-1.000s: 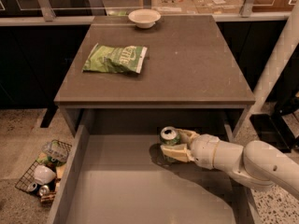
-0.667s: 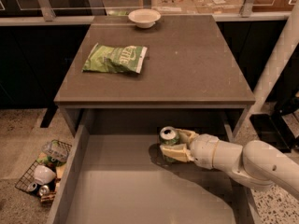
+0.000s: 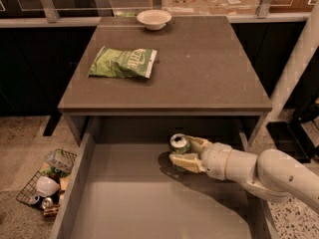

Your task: Place green can into top drawer

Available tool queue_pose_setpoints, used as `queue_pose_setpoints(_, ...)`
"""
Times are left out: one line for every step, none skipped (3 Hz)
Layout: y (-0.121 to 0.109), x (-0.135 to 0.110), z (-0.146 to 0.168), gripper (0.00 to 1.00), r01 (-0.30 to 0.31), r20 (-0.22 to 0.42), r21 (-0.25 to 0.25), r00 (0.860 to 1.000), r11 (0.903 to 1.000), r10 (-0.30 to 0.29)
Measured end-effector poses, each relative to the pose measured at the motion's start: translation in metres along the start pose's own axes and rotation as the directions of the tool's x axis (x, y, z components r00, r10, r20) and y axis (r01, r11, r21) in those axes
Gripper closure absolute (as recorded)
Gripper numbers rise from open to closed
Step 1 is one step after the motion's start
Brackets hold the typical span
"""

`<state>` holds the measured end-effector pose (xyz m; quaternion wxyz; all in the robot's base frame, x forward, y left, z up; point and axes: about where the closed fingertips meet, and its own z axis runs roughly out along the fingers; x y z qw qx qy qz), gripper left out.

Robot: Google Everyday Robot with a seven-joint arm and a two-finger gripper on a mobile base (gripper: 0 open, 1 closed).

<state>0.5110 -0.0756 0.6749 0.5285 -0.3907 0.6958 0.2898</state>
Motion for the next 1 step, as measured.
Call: queue_pose_setpoints(0.0009, -0.0005, 0.0012, 0.00, 0.001, 0.001, -0.003, 1.000, 1.0000, -0.001)
